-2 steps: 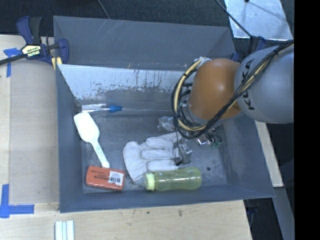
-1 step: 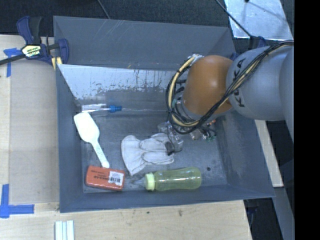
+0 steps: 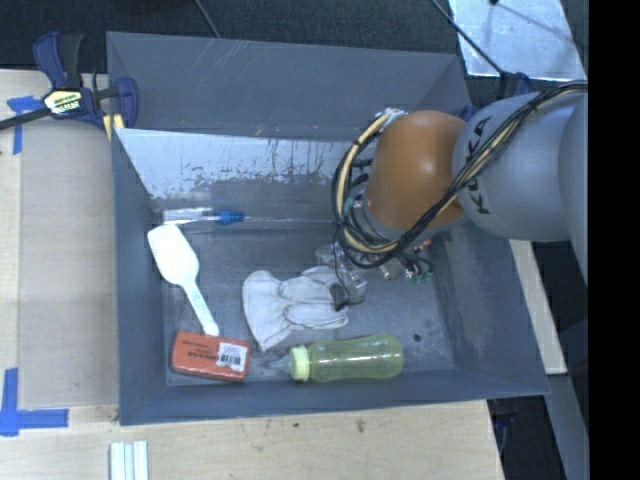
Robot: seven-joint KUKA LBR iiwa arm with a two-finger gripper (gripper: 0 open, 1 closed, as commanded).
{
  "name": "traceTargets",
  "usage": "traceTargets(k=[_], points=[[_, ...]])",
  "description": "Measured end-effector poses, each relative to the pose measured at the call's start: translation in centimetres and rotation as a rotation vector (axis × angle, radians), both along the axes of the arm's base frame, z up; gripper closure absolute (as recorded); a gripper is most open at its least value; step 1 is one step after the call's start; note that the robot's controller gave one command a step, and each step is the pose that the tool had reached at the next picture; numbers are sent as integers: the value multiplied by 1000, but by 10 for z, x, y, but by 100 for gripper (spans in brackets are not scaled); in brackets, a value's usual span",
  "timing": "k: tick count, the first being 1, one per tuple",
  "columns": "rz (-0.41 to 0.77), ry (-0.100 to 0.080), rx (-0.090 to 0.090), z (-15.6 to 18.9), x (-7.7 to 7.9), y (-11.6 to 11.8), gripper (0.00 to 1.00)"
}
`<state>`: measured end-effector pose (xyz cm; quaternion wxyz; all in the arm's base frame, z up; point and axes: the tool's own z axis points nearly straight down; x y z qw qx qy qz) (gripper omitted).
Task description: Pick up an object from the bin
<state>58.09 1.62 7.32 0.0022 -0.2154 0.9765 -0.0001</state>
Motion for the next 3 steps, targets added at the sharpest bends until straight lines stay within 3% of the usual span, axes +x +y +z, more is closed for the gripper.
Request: traceTargets(k=[3], points=[[0, 0, -1, 17, 0, 0, 100]])
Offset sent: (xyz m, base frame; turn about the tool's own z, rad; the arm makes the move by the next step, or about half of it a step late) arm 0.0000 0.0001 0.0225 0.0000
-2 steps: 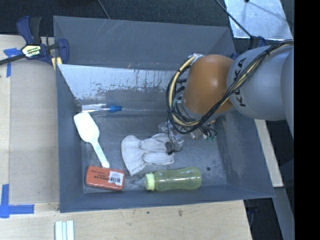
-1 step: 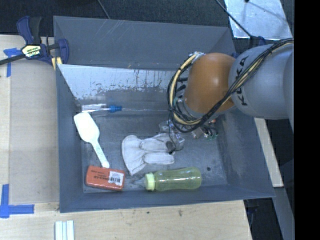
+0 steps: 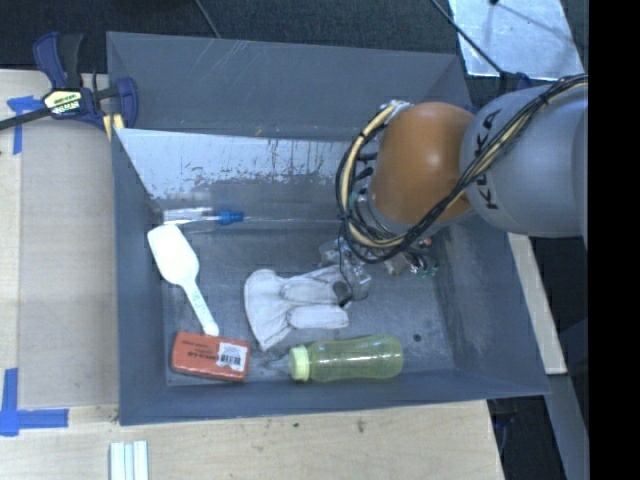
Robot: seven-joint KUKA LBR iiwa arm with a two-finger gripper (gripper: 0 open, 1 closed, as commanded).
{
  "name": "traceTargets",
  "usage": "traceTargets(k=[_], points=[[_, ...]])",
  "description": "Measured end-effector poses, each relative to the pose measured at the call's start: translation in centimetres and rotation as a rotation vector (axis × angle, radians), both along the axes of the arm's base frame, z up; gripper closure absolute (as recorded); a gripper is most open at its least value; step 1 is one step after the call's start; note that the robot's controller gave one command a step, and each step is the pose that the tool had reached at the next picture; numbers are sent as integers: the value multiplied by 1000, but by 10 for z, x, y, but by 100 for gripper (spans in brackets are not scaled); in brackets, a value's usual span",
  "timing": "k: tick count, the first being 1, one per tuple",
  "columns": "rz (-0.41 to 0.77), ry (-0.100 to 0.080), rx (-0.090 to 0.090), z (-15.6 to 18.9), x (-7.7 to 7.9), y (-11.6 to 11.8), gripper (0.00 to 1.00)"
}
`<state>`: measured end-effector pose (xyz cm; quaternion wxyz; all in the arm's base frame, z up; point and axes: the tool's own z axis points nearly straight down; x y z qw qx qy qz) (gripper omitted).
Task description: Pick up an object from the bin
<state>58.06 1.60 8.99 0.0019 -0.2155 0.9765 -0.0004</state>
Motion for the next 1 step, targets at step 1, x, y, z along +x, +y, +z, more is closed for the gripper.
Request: traceTargets(k=[1], points=[[0, 1, 0, 8, 0, 0, 100]])
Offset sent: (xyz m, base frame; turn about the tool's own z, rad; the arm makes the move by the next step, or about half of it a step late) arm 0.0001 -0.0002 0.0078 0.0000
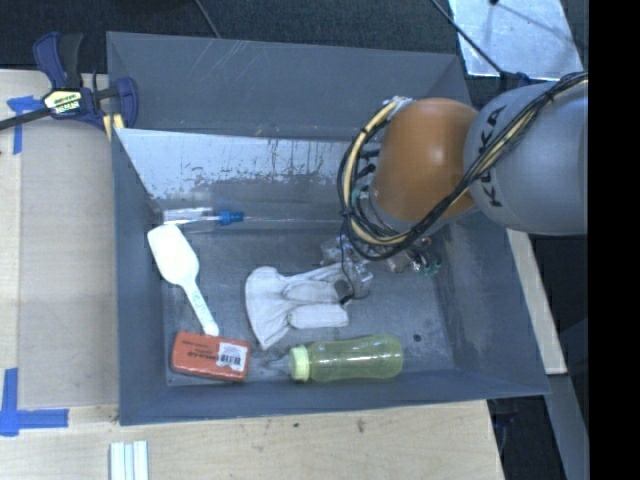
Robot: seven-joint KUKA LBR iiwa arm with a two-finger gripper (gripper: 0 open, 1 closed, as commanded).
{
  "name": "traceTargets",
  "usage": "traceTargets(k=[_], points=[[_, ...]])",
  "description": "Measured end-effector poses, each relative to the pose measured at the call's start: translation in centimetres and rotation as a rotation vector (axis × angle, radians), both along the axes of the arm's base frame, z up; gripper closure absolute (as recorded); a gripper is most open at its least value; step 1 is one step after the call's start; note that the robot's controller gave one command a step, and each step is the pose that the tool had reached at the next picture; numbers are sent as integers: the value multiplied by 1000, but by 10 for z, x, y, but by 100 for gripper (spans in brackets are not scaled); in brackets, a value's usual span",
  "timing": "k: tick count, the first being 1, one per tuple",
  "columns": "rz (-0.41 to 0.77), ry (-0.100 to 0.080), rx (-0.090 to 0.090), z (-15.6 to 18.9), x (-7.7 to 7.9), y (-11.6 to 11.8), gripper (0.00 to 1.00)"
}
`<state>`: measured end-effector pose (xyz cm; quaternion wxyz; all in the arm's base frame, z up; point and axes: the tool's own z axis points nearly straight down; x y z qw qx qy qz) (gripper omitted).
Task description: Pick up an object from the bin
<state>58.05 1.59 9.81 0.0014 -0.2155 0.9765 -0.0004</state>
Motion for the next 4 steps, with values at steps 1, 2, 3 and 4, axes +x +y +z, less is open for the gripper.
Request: traceTargets(k=[1, 2, 3, 4], points=[[0, 0, 0, 8, 0, 0, 100], [0, -3, 0, 15, 1, 0, 100], [0, -3, 0, 18, 1, 0, 100], [-1, 6, 0, 26, -1, 0, 100]])
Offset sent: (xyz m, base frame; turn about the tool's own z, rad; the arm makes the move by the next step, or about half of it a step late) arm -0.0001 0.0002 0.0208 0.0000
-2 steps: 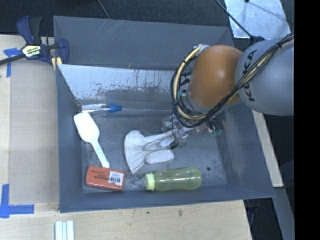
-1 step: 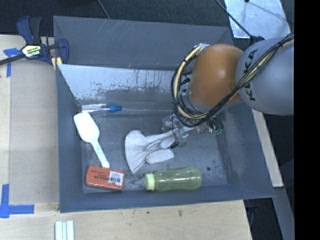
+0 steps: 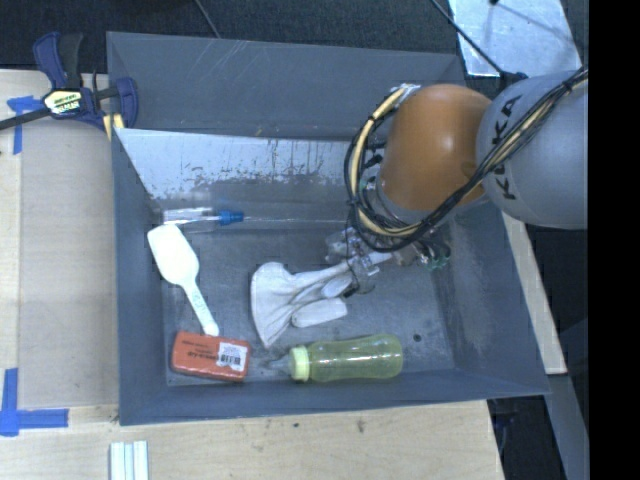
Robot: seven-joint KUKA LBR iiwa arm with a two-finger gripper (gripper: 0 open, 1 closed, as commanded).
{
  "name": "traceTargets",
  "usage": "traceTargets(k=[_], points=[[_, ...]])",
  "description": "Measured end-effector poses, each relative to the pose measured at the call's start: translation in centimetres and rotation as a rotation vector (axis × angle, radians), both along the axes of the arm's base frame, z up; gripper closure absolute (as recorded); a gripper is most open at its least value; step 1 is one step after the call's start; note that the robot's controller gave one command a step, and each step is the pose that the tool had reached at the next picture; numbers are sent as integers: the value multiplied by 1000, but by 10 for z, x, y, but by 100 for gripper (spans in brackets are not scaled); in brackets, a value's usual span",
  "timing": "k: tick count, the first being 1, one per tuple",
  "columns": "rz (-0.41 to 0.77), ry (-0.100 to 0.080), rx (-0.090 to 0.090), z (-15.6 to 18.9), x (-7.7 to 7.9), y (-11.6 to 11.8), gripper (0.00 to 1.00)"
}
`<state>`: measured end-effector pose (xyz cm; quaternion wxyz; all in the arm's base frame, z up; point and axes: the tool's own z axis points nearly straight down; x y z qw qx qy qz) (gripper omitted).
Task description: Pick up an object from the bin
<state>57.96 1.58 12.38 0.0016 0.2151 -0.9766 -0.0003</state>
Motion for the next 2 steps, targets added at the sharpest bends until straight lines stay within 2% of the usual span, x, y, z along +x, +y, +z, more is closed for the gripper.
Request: traceTargets(k=[1, 2], points=[[0, 2, 0, 22, -1, 0, 100], [0, -6, 0, 40, 1, 0, 100]])
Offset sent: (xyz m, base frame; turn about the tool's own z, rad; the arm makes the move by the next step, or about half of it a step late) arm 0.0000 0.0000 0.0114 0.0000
